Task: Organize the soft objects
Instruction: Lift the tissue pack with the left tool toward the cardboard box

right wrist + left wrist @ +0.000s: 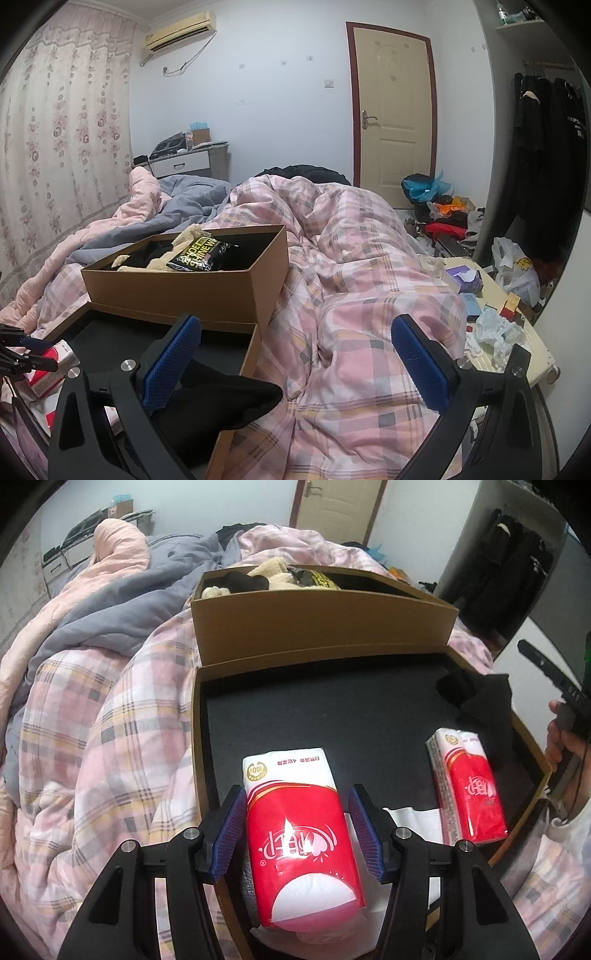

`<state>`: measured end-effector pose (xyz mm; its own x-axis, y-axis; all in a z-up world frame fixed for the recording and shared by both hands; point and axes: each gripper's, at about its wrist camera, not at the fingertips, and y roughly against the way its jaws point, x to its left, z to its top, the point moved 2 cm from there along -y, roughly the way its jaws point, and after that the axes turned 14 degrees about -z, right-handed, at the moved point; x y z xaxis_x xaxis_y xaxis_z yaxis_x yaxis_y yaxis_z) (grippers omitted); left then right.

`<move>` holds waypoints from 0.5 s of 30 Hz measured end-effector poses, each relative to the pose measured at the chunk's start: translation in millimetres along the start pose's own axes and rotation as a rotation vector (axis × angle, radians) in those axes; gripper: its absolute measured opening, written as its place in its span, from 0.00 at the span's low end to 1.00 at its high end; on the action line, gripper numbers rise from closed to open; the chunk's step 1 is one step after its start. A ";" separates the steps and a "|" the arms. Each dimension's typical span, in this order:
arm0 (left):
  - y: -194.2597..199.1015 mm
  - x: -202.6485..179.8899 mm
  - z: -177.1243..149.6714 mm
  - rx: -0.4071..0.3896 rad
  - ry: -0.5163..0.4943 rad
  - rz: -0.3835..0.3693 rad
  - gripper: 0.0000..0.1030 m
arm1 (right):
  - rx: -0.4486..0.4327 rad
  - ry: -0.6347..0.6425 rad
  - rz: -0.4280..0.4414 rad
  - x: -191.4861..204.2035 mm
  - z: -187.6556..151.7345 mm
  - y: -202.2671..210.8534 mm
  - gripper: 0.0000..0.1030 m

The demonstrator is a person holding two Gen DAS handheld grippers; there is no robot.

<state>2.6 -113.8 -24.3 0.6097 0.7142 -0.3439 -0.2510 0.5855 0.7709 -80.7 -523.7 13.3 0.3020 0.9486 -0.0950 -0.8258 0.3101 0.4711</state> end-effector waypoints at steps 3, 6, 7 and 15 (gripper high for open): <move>-5.3 -2.5 -0.5 0.009 -0.018 0.031 0.52 | 0.016 -0.028 0.085 -2.7 1.0 2.1 0.99; -9.1 -0.5 1.5 0.010 -0.018 0.037 0.47 | 0.005 0.000 0.122 5.8 3.5 10.3 0.99; -8.7 -0.1 1.5 0.005 -0.020 0.030 0.46 | -0.003 0.013 0.119 8.9 3.3 12.2 0.99; 13.2 1.5 9.4 -0.125 -0.016 -0.006 0.42 | -0.027 0.033 0.113 19.2 2.3 13.8 0.99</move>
<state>7.3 -108.6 -9.6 0.6232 0.7050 -0.3386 -0.3390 0.6336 0.6954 -85.2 -501.3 19.9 0.1903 0.9791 -0.0717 -0.8664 0.2018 0.4567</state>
